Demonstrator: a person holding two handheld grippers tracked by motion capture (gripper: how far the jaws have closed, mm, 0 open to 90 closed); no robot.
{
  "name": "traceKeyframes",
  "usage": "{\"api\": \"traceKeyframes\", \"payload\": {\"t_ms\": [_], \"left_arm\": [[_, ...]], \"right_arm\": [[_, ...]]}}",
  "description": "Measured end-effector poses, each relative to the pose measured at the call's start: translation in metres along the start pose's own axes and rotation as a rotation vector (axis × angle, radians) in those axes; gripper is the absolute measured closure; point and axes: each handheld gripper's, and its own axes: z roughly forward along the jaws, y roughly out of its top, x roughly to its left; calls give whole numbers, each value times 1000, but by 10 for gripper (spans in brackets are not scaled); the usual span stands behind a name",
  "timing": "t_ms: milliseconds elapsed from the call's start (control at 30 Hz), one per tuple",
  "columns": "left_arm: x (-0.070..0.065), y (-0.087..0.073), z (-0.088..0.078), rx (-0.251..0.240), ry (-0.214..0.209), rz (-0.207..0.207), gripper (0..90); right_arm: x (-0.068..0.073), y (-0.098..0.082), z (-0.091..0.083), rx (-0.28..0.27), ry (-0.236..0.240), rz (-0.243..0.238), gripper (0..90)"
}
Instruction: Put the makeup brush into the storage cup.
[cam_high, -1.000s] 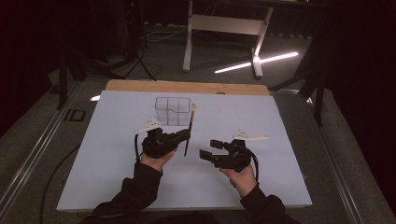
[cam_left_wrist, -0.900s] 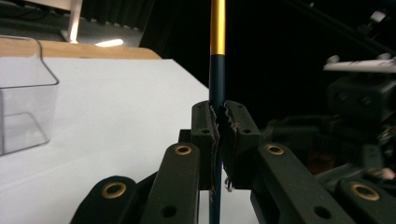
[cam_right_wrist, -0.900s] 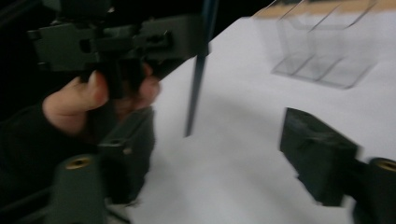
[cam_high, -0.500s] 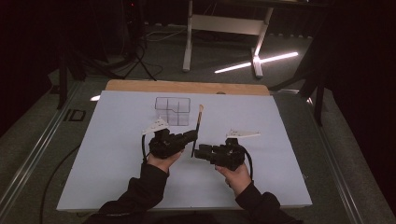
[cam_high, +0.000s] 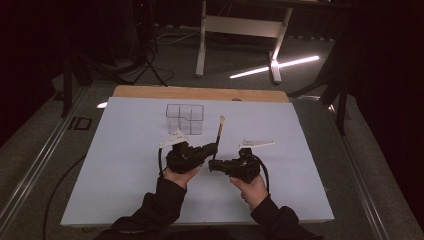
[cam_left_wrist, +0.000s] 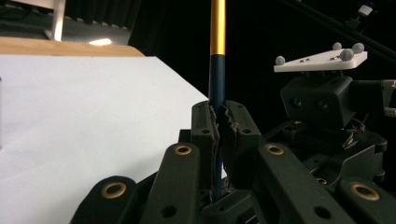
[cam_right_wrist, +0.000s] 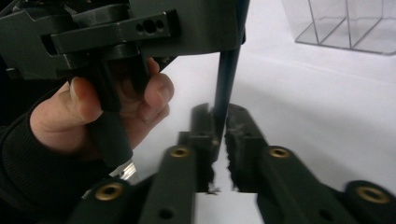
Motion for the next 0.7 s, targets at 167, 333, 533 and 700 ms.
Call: {"api": "traceKeyframes", "payload": {"t_ms": [167,333,533,700], "left_arm": [[0,1,1,12,8,-5,837],[-4,3,4,4,16,23,826],[-7,14,-2,21,13,79,658],[-8,25,-6,42,36,111,543]], "right_arm": [[-3,0,-2,9,1,18,854],[-4,1,-4,1,1,30,857],[-5,2,-9,15,-69,-20,857],[-3,4,-12,37,-165,-113,857]]}}
